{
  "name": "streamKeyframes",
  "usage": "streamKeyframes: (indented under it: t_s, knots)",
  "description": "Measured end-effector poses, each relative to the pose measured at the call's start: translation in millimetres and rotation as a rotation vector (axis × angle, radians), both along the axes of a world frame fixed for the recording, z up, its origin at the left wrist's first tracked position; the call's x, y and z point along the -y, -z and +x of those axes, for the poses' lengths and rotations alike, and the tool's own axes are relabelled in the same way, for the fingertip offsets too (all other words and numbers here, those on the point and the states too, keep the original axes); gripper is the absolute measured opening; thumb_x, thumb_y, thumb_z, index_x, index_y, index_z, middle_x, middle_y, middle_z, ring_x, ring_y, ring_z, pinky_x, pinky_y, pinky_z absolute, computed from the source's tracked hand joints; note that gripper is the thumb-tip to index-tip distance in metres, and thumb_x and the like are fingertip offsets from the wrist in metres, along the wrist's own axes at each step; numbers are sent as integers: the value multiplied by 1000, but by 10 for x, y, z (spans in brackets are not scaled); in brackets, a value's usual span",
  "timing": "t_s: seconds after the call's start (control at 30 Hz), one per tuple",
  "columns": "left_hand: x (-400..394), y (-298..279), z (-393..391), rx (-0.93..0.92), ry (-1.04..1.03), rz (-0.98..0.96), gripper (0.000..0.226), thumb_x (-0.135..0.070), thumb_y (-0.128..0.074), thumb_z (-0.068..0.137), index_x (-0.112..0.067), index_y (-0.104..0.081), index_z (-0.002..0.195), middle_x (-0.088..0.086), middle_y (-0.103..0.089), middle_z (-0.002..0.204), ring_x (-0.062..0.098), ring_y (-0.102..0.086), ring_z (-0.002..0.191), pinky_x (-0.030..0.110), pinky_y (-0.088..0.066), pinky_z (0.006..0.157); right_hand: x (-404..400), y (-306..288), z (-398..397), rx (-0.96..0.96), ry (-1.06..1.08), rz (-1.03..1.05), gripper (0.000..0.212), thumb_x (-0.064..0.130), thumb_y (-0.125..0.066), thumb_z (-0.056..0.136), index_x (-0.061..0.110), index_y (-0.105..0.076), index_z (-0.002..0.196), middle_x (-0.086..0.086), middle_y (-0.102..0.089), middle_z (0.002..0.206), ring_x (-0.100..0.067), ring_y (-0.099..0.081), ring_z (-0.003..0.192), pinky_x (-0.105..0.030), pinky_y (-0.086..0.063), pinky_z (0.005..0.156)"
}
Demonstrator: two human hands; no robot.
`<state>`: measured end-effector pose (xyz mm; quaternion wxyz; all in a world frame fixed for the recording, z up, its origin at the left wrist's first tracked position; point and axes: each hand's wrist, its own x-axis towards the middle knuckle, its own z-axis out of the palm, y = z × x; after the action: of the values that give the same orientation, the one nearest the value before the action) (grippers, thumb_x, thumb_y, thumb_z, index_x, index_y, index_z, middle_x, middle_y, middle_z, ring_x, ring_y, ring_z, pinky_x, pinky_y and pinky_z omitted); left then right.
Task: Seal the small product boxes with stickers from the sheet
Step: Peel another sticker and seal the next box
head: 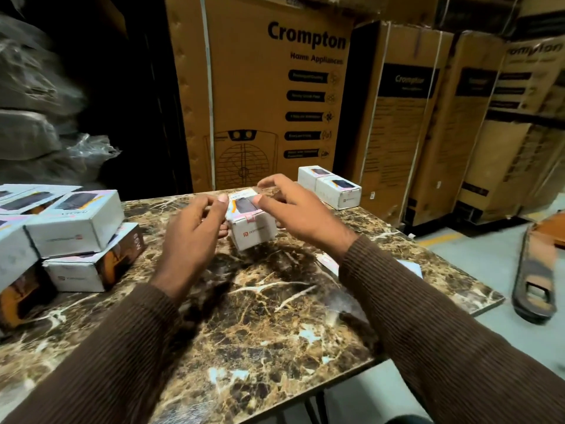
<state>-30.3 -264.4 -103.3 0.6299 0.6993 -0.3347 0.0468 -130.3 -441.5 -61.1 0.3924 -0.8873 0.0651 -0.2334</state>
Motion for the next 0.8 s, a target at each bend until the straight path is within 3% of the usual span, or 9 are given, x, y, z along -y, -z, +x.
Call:
streamKeyframes:
  t_s: [0.07, 0.17, 0.3, 0.37, 0.43, 0.5, 0.57, 0.67, 0.8]
  knots:
    - [111, -2, -97, -27, 91, -38, 40, -55, -51, 106, -21, -71, 111, 0, -77, 107, 16, -74, 103, 44, -62, 92, 180, -32, -88, 35, 11, 48, 35, 50, -61, 102, 34, -59, 133, 8, -69, 115, -10, -65, 108, -39, -58, 86]
    - [416, -14, -274, -64, 204, -65, 36, -48, -50, 108, -20, -70, 116, -2, -77, 114, 13, -73, 109, 39, -60, 97, 532, -37, -279, 64, 69, 95, 31, 45, -62, 103, 31, -63, 129, 15, -65, 101, -2, -62, 93, -27, -50, 73]
    - [1065, 17, -458, -78, 327, 16, 41, -60, -50, 102, -30, -69, 121, -6, -75, 122, 13, -72, 114, 51, -59, 100, 1149, 69, -516, 126, 181, 244, 21, 42, -59, 104, 29, -71, 116, 8, -72, 113, -9, -68, 105, -32, -56, 80]
    - [1426, 28, -560, -91, 379, 42, 46, -63, -51, 98, -27, -68, 121, -5, -76, 121, 14, -73, 112, 50, -60, 98, 1455, 154, -579, 180, 258, 344, 17, 37, -59, 105, 27, -73, 104, 9, -75, 105, -6, -69, 95, -29, -55, 72]
    - [1772, 68, -631, -101, 425, 40, 47, -62, -52, 99, -23, -69, 120, -2, -76, 120, 14, -73, 109, 46, -61, 94, 1744, 252, -635, 237, 356, 420, 20, 40, -63, 99, 26, -76, 94, 6, -74, 94, -10, -67, 89, -32, -53, 74]
    - [2039, 104, -685, -114, 445, 59, 43, -56, -53, 103, -19, -69, 120, 1, -76, 119, 12, -74, 106, 41, -62, 88, 1980, 365, -685, 243, 439, 399, 34, 54, -62, 92, 24, -77, 94, 0, -77, 95, -17, -70, 91, -40, -55, 78]
    - [2213, 149, -690, -116, 458, 83, 43, -56, -53, 103, -20, -69, 118, 3, -75, 119, 15, -74, 108, 39, -62, 84, 2113, 473, -719, 244, 471, 383, 39, 54, -58, 98, 20, -77, 96, -7, -78, 101, -21, -72, 95, -43, -56, 82]
    - [2370, 199, -686, -93, 450, 128, 40, -54, -50, 106, -20, -68, 117, 4, -74, 119, 17, -74, 108, 40, -63, 83, 2217, 565, -732, 220, 514, 360, 46, 64, -53, 93, 26, -78, 91, -2, -79, 95, -25, -74, 98, -50, -58, 88]
    - [2449, 242, -639, -89, 436, 176, 41, -56, -45, 109, -22, -68, 117, 0, -73, 121, 14, -70, 113, 46, -61, 95, 2223, 617, -716, 161, 507, 240, 46, 58, -48, 106, 25, -79, 109, 7, -78, 100, -16, -71, 102, -38, -54, 82]
